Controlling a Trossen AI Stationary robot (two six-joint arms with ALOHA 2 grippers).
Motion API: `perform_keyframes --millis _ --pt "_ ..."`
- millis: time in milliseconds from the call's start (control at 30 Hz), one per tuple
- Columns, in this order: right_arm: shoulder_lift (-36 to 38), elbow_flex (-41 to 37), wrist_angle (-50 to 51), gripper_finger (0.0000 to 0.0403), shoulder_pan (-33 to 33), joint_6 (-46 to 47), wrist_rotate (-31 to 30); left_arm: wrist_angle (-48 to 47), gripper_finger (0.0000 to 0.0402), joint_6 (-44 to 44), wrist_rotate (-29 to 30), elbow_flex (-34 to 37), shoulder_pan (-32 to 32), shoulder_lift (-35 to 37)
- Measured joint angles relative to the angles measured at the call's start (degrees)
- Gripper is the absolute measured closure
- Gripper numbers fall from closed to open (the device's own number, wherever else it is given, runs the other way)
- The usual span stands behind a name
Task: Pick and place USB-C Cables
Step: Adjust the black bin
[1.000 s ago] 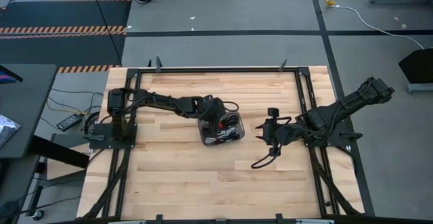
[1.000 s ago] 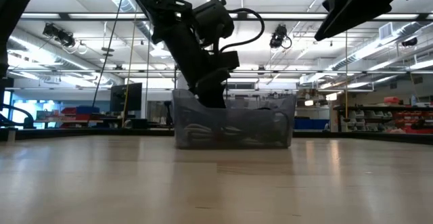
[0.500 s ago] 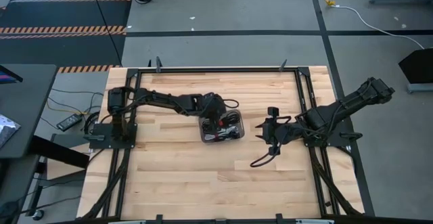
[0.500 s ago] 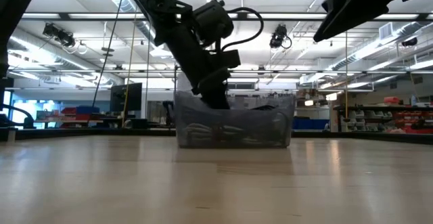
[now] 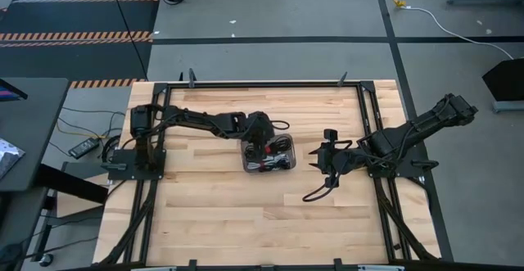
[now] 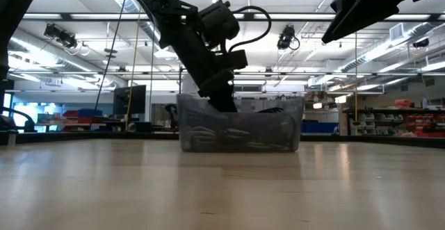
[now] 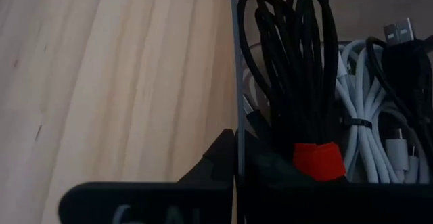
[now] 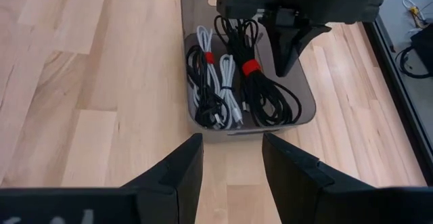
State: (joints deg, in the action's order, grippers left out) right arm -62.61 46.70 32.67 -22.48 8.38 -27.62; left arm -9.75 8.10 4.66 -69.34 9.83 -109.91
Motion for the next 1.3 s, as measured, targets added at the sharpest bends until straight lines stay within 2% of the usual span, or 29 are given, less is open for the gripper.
perform_keyframes --millis 367,800,1300 --pt "0.0 0.0 0.0 0.0244 0.0 0.0 0.0 0.1 0.0393 0.2 0.0 0.0 1.0 0.0" --pt "0.0 0.0 -0.9 0.0244 0.0 0.0 0.0 0.0 0.0393 3.9 -4.1 0.0 1.6 0.0" --pt "0.0 0.0 -1.3 0.0243 0.0 -0.6 0.0 2.6 0.0393 4.7 -4.7 0.0 2.3 0.0"
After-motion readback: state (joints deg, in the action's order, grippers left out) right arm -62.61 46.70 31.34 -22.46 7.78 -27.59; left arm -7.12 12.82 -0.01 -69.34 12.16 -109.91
